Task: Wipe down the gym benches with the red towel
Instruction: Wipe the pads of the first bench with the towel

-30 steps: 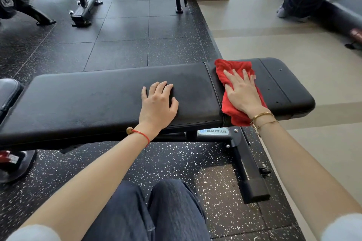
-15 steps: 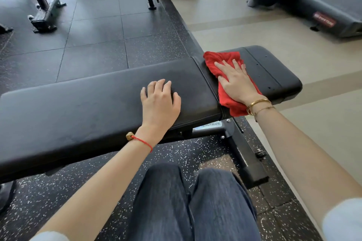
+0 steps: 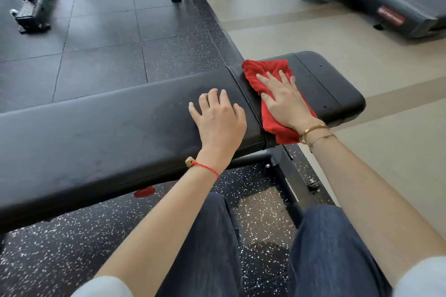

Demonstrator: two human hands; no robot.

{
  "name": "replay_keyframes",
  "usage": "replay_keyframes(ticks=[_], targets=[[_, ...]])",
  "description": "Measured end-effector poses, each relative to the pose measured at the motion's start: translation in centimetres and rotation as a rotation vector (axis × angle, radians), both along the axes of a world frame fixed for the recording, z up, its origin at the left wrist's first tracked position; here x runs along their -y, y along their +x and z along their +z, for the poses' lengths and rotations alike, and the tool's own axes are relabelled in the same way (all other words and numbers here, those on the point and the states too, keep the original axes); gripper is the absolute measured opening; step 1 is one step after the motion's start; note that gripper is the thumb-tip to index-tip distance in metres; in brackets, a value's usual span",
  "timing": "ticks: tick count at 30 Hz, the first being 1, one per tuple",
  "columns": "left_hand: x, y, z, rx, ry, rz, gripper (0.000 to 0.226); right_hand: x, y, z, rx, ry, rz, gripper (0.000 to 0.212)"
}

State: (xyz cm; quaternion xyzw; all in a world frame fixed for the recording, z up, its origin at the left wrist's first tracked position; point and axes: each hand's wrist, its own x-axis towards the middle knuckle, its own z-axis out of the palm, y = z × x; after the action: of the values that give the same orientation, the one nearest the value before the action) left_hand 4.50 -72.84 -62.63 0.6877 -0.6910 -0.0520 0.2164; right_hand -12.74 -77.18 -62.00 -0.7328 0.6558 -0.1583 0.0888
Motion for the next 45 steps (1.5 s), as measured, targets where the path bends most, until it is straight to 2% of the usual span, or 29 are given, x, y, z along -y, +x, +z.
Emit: replay_keyframes(ticks=[5,10,14,18,23,28,33,38,45], targets=[[0.3,-2.0,-1.0,-0.032,0.013,0.14,0.049,0.5,-1.1,-0.7,0.033,-0.047,0.12,0.051],[0.2,-3.1,-2.0,0.051,-0.035,0.233,0.047,1.5,-2.6,-1.0,0.029,-0.044,0.323,0.052],[0.5,-3.5,-2.3,0.025,-0.105,0.289,0.042,4.8,-4.4,-0.4,0.021,0.014,0.468,0.052],[0.3,-3.9,-2.0,0.02,-0.12,0.321,0.041,8.2,-3.8,-0.1,-0.017,0.05,0.504,0.052],[0.0,-4.4,-1.7,0.083,-0.122,0.379,0.04,6.7,-4.0,-0.6,-0.036,-0.019,0.619,0.053],[0.0,-4.5,-2.1,0.1,-0.134,0.401,0.039,3.9,-7.9,-1.0,-0.03,-0.069,0.768,0.053],[0.1,-4.6,-1.7,0.057,-0.145,0.396,0.036,5.5,-10.9,-1.2,-0.002,-0.058,0.7,0.051],[0.3,-4.8,-1.5,0.046,-0.136,0.39,0.035,9.3,-7.3,-0.7,-0.03,0.004,0.528,0.052],[0.3,-4.6,-1.9,0.026,-0.148,0.39,0.035,7.3,-5.8,-0.7,-0.051,-0.028,0.68,0.052]])
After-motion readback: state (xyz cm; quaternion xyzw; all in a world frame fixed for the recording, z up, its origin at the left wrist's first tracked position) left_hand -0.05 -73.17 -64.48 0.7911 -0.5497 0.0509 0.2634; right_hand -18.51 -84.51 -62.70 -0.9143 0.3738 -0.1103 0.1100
